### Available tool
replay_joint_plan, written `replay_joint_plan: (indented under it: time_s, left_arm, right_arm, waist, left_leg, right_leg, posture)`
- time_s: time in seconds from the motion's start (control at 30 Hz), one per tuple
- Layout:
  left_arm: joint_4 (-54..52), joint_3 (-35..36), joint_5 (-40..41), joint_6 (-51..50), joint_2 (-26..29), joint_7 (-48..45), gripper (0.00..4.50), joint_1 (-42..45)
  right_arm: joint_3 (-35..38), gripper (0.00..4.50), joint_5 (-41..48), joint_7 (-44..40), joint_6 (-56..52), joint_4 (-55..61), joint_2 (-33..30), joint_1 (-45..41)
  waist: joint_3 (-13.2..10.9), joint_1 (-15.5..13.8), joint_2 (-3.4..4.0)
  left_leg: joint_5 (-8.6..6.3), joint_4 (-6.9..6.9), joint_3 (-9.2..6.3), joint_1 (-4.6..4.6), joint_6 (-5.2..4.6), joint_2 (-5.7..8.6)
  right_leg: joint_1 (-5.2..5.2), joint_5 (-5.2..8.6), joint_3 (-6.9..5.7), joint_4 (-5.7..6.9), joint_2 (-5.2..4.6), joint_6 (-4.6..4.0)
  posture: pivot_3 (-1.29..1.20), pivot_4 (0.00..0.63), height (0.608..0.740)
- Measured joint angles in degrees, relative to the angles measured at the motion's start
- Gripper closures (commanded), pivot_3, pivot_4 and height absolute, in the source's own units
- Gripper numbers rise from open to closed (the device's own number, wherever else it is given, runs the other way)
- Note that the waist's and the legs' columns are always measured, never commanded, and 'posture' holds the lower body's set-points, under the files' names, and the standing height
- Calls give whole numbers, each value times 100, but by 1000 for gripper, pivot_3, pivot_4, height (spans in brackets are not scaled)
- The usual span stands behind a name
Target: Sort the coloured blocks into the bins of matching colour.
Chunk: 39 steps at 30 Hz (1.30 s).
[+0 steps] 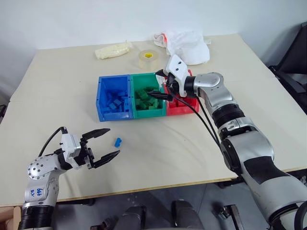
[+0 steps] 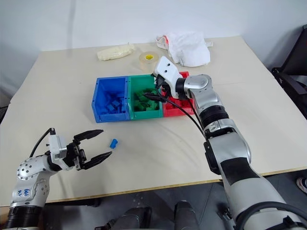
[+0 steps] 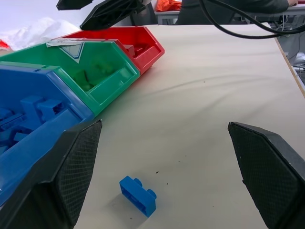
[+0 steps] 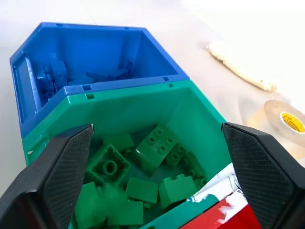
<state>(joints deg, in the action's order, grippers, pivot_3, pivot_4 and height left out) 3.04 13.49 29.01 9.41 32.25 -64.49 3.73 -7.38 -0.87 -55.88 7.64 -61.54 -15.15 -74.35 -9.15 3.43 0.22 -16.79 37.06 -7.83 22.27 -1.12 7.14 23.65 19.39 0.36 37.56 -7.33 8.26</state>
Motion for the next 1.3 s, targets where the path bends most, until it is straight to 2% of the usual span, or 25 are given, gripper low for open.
replay_joint_plan:
  time_s: [0.2, 0.27, 0.43, 0.6, 0.77, 0.97, 1.17, 1.3]
  left_arm:
    - [26, -13, -17, 15, 0, 4, 0, 78]
    - [24, -9, -59, 27, 0, 106, 0, 107]
    - [-20, 62, -252, 28, 3, 538, 0, -195]
    - [-478, 389, -350, -10, 2, 1132, 0, -905]
    - [-926, 803, -361, -67, 3, 1481, 0, -1728]
    - [-1228, 1254, -325, -219, 80, 1505, 0, -2532]
    - [-1399, 1144, -365, -406, 173, 1548, 0, -2321]
    - [-1415, 342, -751, -785, 120, 1833, 0, -1312]
  right_arm:
    - [89, 15, -8, 176, 38, -150, 113, -104]
    - [108, 15, 29, -18, 108, -15, 79, -61]
    - [138, 15, 495, -1260, 224, 1346, -495, 963]
    - [138, 15, 1056, -2349, -429, 2875, -1437, 2371]
    - [162, 15, 1411, -2690, -1222, 3909, -2097, 3063]
    - [187, 15, 1589, -2695, -1401, 4298, -2269, 3428]
    - [215, 15, 1690, -2605, -1436, 4404, -2266, 3452]
    - [234, 15, 1753, -2501, -1535, 4589, -2227, 3505]
  waist:
    - [0, -2, 1]
    - [0, -6, 0]
    - [0, -48, -1]
    - [-3, -107, 4]
    - [-6, -114, 10]
    - [-10, -215, 10]
    - [-15, -361, 9]
    - [-17, -432, 8]
  left_leg:
    - [0, 1, -1, 0, 0, 0]
    - [0, 2, -1, 0, 0, 1]
    - [-4, 4, -18, 1, -6, 8]
    - [-4, 3, -12, 6, -7, 7]
    - [-6, 4, 20, 0, -3, -14]
    - [-9, 7, 33, -1, -10, -11]
    - [-9, 11, 36, 0, -10, -10]
    - [-7, 16, 36, 0, -11, -6]
  right_leg:
    - [1, 0, 0, 4, 0, 0]
    - [0, 0, 0, 2, 0, 0]
    - [-10, 0, 1, -2, -7, 0]
    - [-10, 0, 5, -15, -11, 0]
    - [-9, 4, 13, -50, 2, -7]
    - [-18, 5, 18, -67, -4, -8]
    - [-21, 5, 15, -71, -5, -8]
    - [-20, 4, 7, -66, -4, -8]
  posture:
    - [0, 150, 740]
    - [0, 150, 740]
    - [0, 150, 740]
    - [0, 150, 740]
    - [0, 150, 740]
    - [0, 150, 740]
    - [0, 150, 740]
    - [0, 150, 740]
